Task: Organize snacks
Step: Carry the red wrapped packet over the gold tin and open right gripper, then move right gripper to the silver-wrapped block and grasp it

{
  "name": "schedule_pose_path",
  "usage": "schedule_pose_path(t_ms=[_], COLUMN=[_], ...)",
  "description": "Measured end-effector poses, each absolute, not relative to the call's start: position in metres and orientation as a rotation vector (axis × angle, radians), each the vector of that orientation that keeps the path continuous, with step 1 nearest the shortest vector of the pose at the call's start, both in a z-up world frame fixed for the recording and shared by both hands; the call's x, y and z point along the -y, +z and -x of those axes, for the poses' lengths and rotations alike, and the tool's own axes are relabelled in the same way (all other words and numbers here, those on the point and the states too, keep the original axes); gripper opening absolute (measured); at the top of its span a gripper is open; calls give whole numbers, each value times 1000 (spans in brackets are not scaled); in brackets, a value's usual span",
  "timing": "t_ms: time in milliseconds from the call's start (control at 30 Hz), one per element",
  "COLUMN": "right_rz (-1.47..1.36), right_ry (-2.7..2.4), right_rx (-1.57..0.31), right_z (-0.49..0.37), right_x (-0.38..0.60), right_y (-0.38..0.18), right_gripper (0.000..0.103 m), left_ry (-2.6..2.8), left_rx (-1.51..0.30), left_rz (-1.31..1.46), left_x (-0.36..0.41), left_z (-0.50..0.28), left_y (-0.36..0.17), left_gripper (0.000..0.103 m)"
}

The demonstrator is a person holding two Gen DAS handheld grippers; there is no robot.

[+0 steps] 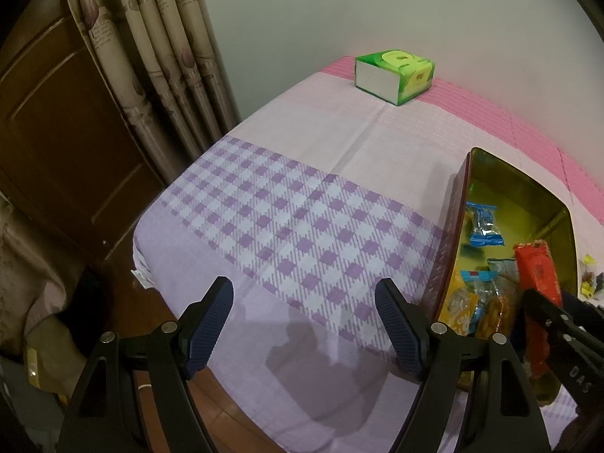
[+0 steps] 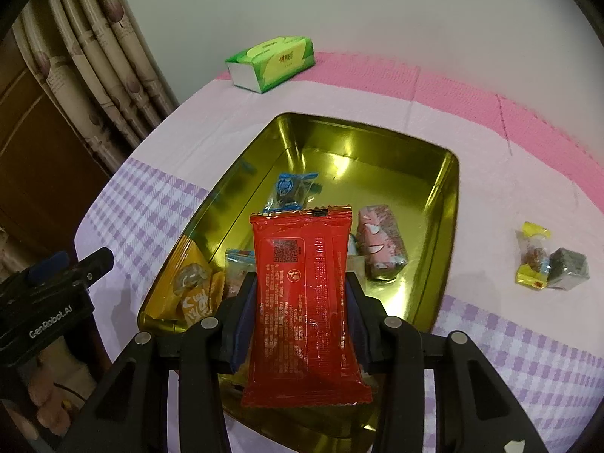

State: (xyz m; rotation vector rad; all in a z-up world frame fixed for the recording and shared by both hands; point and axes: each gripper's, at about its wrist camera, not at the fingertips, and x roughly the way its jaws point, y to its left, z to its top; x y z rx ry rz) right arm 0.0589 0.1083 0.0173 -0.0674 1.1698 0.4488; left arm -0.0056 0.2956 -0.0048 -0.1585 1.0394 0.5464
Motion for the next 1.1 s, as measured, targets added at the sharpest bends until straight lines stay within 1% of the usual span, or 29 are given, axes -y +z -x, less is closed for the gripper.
schedule_pose_path(t_ms=[333,600,700,767,833,1100], right_rz=[93,81,83,87,86,77], right_ry=[462,479,481,478,477,450], right_rx=[-1177,-1179,-1167,-1151,-1127,-1032], right_z=[-56,-56,-55,-53,-52,-55], right_x=[-121,-123,-122,-121,-119,-95], right_y=[9,10,12,15,20,45], right_gripper=[42,48,54,64,68,69], left_ry=[546,547,545,543,542,547], left_rx=[-1041,-1041,-1037,-1033,-1029,-1027], left_rz=[161,163,166,170,172,177], left_x=[-296,-297,-295,-295,-294,-294], left_z=[6,6,6,5,6,6], left_y=[-5,-5,-6,-4,-3,-3], left_gripper=[78,78,78,78,78,78])
